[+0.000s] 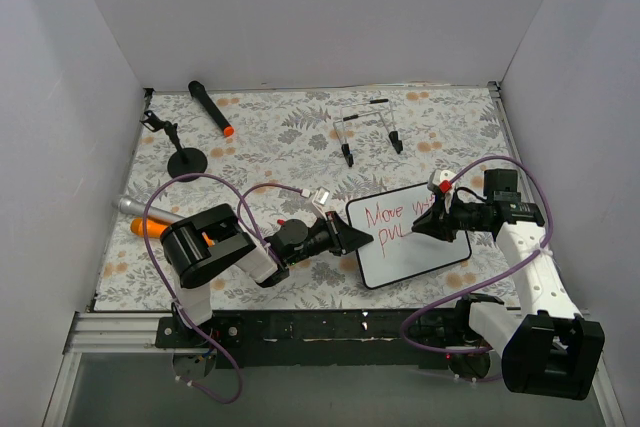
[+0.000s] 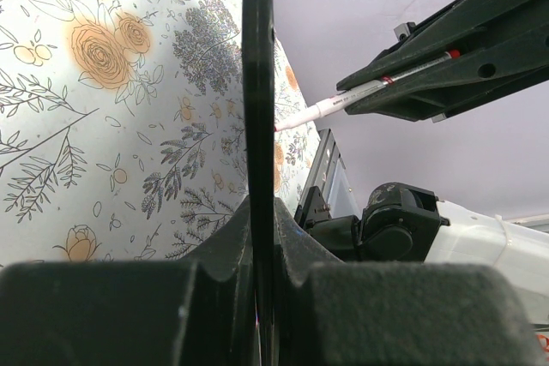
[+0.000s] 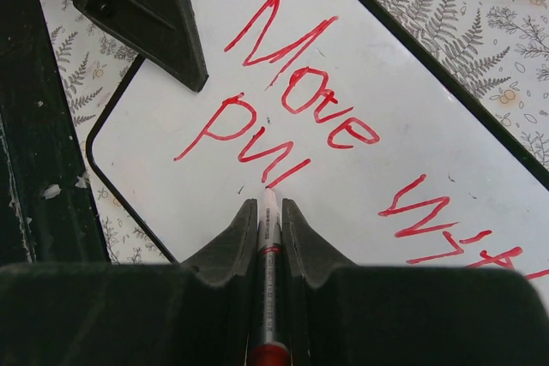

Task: Write a sentence on the whiteboard

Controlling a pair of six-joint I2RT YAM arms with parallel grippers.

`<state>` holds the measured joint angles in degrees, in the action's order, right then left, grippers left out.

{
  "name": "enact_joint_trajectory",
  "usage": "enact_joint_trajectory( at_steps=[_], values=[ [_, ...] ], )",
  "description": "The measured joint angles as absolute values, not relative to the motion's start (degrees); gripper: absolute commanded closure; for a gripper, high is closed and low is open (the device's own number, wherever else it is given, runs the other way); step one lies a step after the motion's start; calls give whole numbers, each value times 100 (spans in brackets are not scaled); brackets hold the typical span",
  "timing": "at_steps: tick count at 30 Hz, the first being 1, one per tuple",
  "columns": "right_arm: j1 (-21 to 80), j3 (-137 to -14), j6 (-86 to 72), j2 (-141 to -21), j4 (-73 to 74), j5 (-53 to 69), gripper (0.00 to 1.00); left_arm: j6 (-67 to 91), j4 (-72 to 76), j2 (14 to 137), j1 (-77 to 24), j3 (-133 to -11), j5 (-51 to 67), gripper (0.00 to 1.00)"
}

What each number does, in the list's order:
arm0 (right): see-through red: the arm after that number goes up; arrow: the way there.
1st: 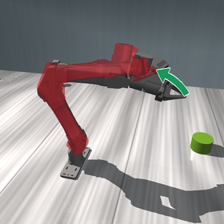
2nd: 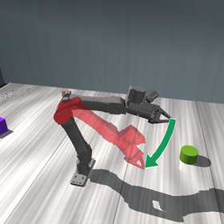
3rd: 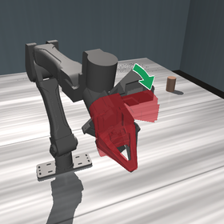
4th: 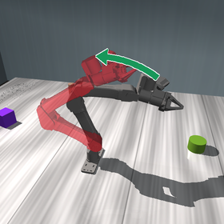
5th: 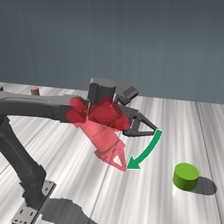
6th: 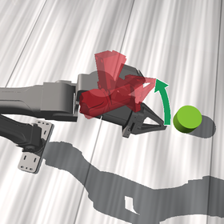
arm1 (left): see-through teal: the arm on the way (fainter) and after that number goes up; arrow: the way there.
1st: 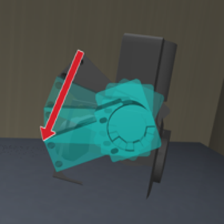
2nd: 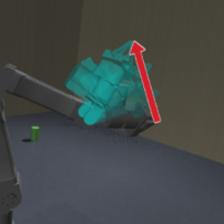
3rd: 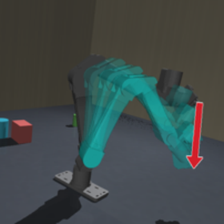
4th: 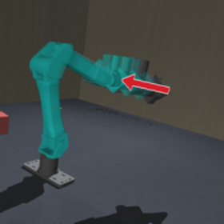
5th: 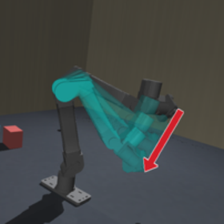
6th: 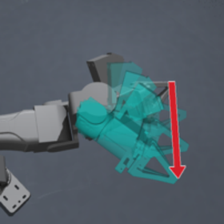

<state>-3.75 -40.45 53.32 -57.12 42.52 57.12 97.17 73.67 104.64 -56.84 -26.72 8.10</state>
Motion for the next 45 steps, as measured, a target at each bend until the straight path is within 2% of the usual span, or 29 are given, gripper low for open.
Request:
enact_joint_trajectory(
  at_steps=[14, 31, 45],
  values=[
    [-375, -4071, 5282, -5791, 4311, 5710, 99, 9736, 7373, 10477, -5684, -2672, 808, 100],
    [-375, -4071, 4278, -5682, 3223, 5417, 99, 9767, 7371, 10481, -5682, -2672, 803, 100],
    [-375, -4075, 4801, -5321, 3734, 5365, 99, 9736, 7380, 10481, -5684, -2672, 810, 100]
  ],
)
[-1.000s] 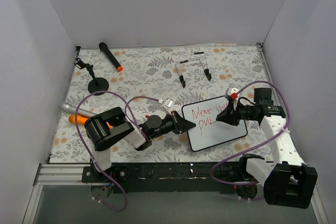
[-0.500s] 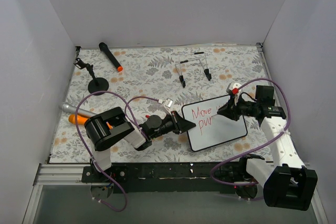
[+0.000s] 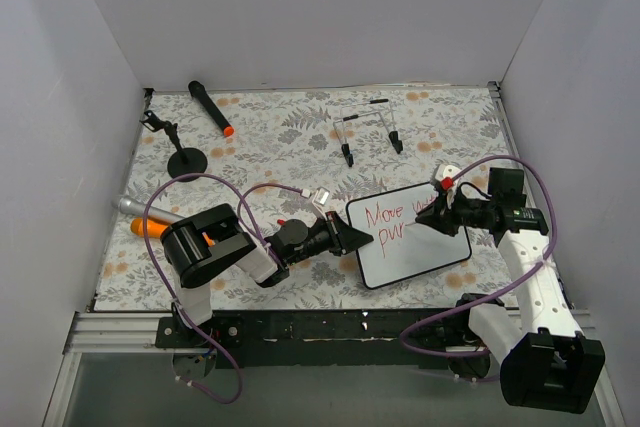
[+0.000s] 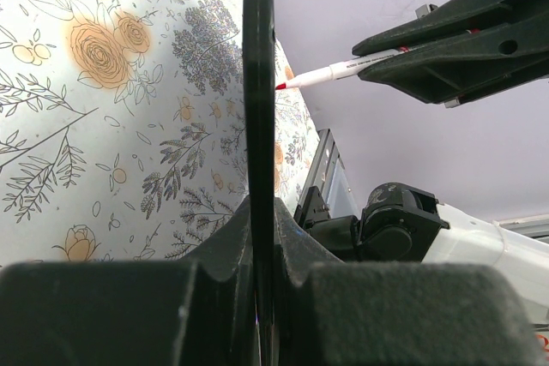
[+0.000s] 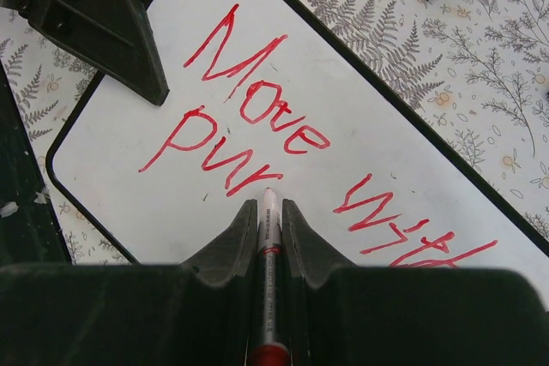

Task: Write a sentence on the whiteboard

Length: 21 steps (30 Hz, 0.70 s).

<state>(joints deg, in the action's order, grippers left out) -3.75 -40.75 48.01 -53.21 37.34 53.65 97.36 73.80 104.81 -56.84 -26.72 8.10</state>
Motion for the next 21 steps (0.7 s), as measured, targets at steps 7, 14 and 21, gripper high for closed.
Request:
enact_joint_trajectory(
  at_steps=[7, 14, 21],
  values=[
    [-399, -4080, 4976, -5295, 3933, 5264, 99, 9732, 7382, 10481, -5684, -2672, 814, 100],
    [-419, -4080, 5100, -5297, 4016, 5262, 99, 9732, 7382, 10481, -5684, -2672, 814, 100],
    [-419, -4080, 5256, -5325, 4042, 5330, 99, 9732, 7382, 10481, -5684, -2672, 814, 100]
  ],
)
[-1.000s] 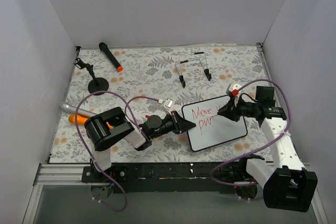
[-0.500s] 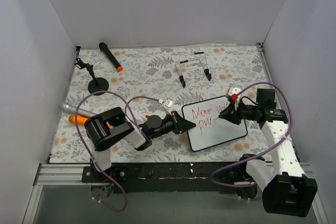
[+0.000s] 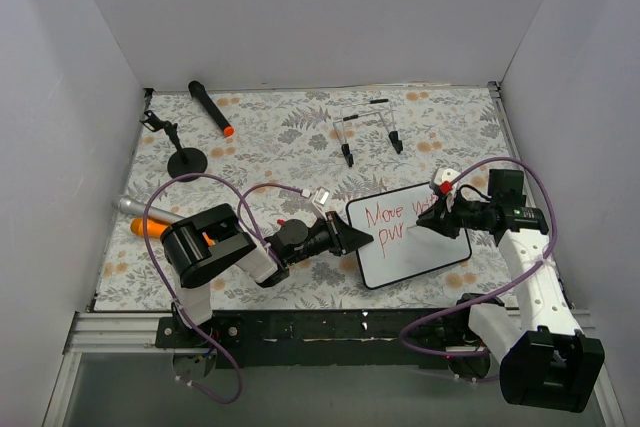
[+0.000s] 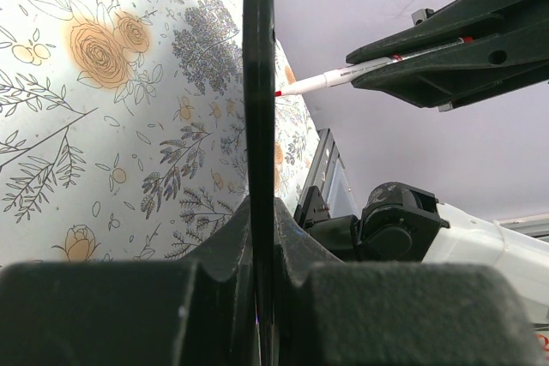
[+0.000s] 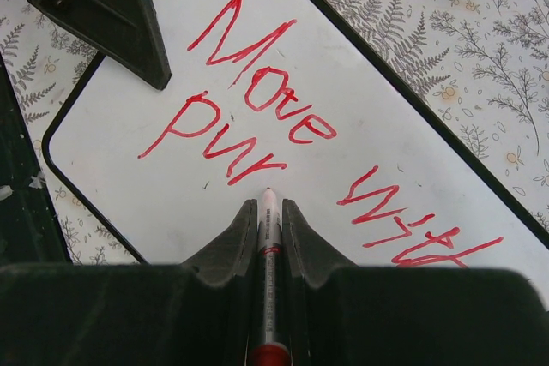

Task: Write a sentence on the whiteboard

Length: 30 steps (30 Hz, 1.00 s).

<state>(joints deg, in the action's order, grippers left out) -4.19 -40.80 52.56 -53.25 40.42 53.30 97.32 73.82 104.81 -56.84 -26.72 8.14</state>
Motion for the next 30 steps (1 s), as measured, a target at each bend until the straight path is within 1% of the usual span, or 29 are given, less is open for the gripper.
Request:
enact_joint_trajectory(
  at_steps=[30],
  values=[
    [-440, -4117, 4954, -5625, 3743, 5426, 99, 9756, 7369, 10481, -5684, -2672, 851, 100]
  ],
)
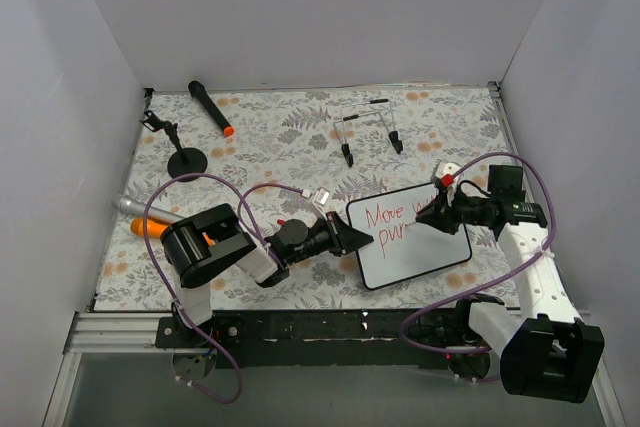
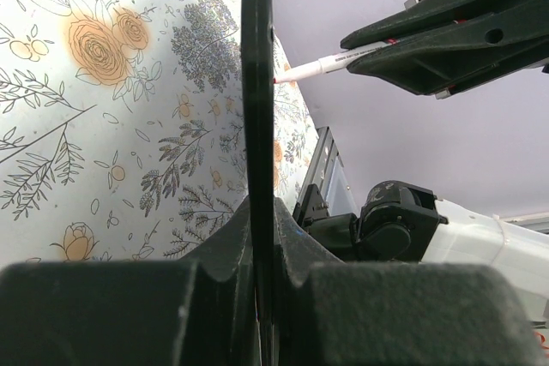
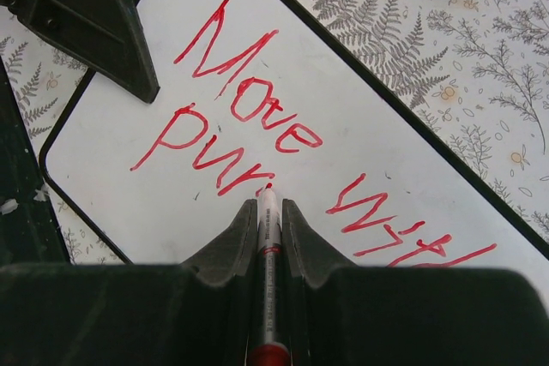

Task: Write a sentence on the whiteboard

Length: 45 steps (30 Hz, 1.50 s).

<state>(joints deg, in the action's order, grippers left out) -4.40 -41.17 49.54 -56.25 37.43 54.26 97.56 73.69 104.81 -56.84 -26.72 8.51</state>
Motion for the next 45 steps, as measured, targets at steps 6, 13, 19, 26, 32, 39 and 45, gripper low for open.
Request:
enact_joint_trajectory(
  at_steps=[6, 13, 19, 26, 32, 39, 45],
  values=[
    [-445, -4156, 5387, -5649, 4213, 5433, 99, 9756, 7371, 10481, -5684, -2672, 851, 100],
    [-445, -4158, 5905, -5693, 4814, 5426, 99, 9754, 7371, 10481, -5684, -2672, 849, 100],
    [-445, -4193, 6239, -5852, 5245, 5419, 99, 9751, 7369, 10481, -5684, -2672, 849, 100],
    [-443, -4379, 6307, -5896, 5393, 5428, 99, 9738, 7380, 10481, -5684, -2672, 851, 100],
    [-443, -4558, 5774, -5688, 4862, 5474, 99, 9736, 7380, 10481, -5686, -2672, 854, 100],
    [-443, -4539, 5225, -5664, 4233, 5433, 99, 9736, 7380, 10481, -5686, -2672, 854, 100],
    [-443, -4390, 4963, -5675, 3907, 5411, 99, 9736, 7380, 10481, -5686, -2672, 854, 100]
  ],
)
